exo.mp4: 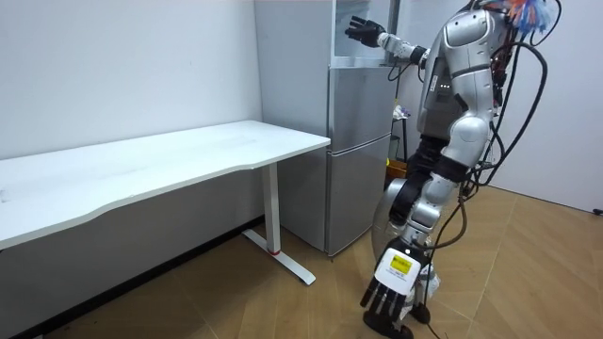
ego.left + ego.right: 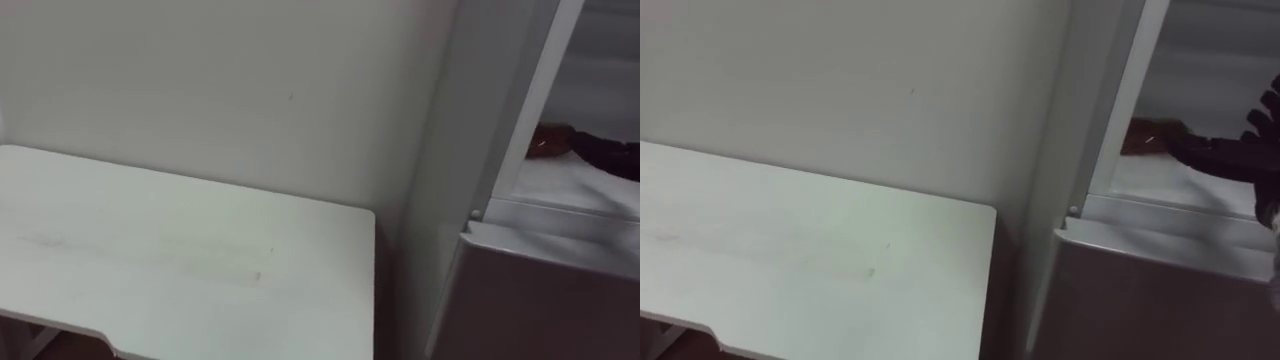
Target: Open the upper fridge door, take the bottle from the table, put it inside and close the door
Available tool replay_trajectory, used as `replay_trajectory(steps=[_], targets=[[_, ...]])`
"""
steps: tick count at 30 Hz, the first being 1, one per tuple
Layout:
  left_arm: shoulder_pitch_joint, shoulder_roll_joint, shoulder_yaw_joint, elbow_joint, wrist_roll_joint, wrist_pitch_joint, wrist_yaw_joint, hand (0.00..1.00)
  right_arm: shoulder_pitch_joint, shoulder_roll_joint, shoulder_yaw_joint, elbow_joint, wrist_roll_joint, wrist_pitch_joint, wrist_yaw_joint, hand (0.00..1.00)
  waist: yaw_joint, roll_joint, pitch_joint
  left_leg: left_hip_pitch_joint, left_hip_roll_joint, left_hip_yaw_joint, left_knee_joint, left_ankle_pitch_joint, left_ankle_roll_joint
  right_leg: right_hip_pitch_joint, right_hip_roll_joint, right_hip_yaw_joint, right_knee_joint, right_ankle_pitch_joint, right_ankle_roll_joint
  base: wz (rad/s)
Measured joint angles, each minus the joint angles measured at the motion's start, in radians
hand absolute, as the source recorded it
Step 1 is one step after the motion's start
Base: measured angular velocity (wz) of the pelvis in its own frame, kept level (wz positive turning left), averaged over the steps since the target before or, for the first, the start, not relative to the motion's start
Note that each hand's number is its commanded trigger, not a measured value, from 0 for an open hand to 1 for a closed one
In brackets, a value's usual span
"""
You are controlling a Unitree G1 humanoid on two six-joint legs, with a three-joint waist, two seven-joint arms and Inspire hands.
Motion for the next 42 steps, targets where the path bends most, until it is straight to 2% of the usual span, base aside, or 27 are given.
replay_trajectory(steps=[3,9,10,12,14,17,20,22,24,27,31,36,38,42], targets=[[-0.002,-0.014,-0.012,0.001,0.000,-0.008,-0.004,0.00,0.002,0.017,-0.006,-0.069,-0.012,-0.014,-0.010,0.00,-0.013,0.007,-0.0032,0.001,0.002,0.004,-0.001,-0.001,-0.002,0.000,0.002,0.003,-0.001,0.000,0.000,-0.03],[-0.015,-0.015,-0.043,0.001,0.000,-0.012,-0.007,0.00,0.002,0.048,-0.007,-0.157,-0.021,-0.030,-0.030,0.00,-0.021,0.013,0.0003,0.001,0.008,0.017,-0.002,-0.003,-0.005,-0.003,0.006,0.012,-0.001,0.000,0.000,-0.04],[-0.015,-0.017,-0.044,0.001,0.004,-0.013,-0.007,0.00,0.004,0.069,-0.008,-0.190,-0.034,-0.030,-0.041,0.00,-0.020,0.015,0.0013,0.000,0.010,0.024,-0.002,-0.005,-0.006,-0.007,0.008,0.021,-0.001,0.000,-0.001,-0.18],[-0.018,-0.021,-0.044,0.003,0.004,-0.013,-0.006,0.00,0.030,0.092,-0.010,-0.261,-0.089,-0.034,-0.056,0.00,-0.020,0.017,0.0005,-0.002,0.010,0.028,-0.001,-0.007,-0.005,-0.017,0.008,0.026,-0.001,0.000,-0.001,-0.12],[-0.023,-0.027,-0.044,0.010,0.003,-0.015,-0.001,0.00,0.083,0.124,-0.026,-0.353,-0.146,-0.054,-0.060,0.00,-0.019,0.021,0.0029,0.000,0.010,0.028,0.000,-0.009,-0.004,-0.018,0.008,0.027,0.000,0.000,-0.001,-0.03],[-0.029,-0.038,-0.046,0.018,0.003,-0.022,0.000,0.00,0.108,0.158,-0.038,-0.408,-0.181,-0.061,-0.068,0.00,-0.019,0.025,0.0032,0.002,0.010,0.034,0.000,-0.013,-0.002,-0.019,0.008,0.037,0.000,0.000,-0.001,-0.06],[-0.031,-0.041,-0.065,0.024,0.000,-0.036,0.000,0.00,0.126,0.170,-0.038,-0.433,-0.181,-0.084,-0.070,0.00,-0.019,0.030,0.0030,0.007,0.011,0.040,-0.001,-0.014,0.000,-0.019,0.010,0.052,0.000,0.000,-0.001,-0.06],[-0.037,-0.042,-0.089,0.044,-0.001,-0.046,0.000,0.00,0.159,0.194,-0.038,-0.449,-0.177,-0.111,-0.059,0.00,-0.017,0.035,0.0042,0.018,0.016,0.054,-0.002,-0.016,0.003,-0.013,0.011,0.055,0.001,0.001,-0.001,-0.15],[-0.044,-0.044,-0.092,0.048,-0.001,-0.050,0.000,0.00,0.186,0.207,-0.039,-0.457,-0.176,-0.120,-0.051,0.00,-0.024,0.037,0.0041,0.017,0.016,0.055,-0.001,-0.017,0.002,-0.014,0.011,0.056,0.000,0.001,-0.002,-0.07],[-0.052,-0.044,-0.112,0.052,-0.001,-0.052,0.000,0.00,0.252,0.253,-0.042,-0.520,-0.177,-0.120,-0.037,0.00,-0.037,0.049,0.0038,0.013,0.018,0.056,-0.001,-0.022,-0.004,-0.014,0.012,0.054,0.000,0.001,-0.002,-0.03],[-0.068,-0.046,-0.132,0.051,0.000,-0.060,-0.001,0.00,0.313,0.261,-0.042,-0.581,-0.170,-0.125,-0.011,0.00,-0.053,0.063,-0.0010,0.011,0.020,0.064,-0.002,-0.022,-0.005,-0.018,0.012,0.054,0.000,0.001,-0.002,-0.03],[-0.093,-0.045,-0.131,0.050,0.002,-0.080,-0.005,0.00,0.378,0.263,-0.044,-0.634,-0.115,-0.126,0.024,0.00,-0.060,0.057,0.0015,0.011,0.024,0.086,-0.002,-0.023,-0.007,-0.024,0.011,0.058,-0.008,-0.007,-0.008,-0.09],[-0.102,-0.045,-0.131,0.051,0.000,-0.085,-0.005,0.00,0.398,0.267,-0.047,-0.645,-0.070,-0.134,0.054,0.00,-0.067,0.057,-0.0028,0.012,0.025,0.093,-0.002,-0.020,-0.002,-0.025,0.014,0.068,-0.016,-0.006,-0.008,-0.11],[-0.102,-0.046,-0.131,0.052,0.000,-0.096,-0.005,0.00,0.443,0.316,-0.049,-0.655,0.009,-0.134,0.098,0.00,-0.073,0.052,-0.0015,0.020,0.029,0.113,-0.010,-0.025,-0.003,-0.025,0.019,0.092,-0.017,-0.004,-0.007,-0.18]])
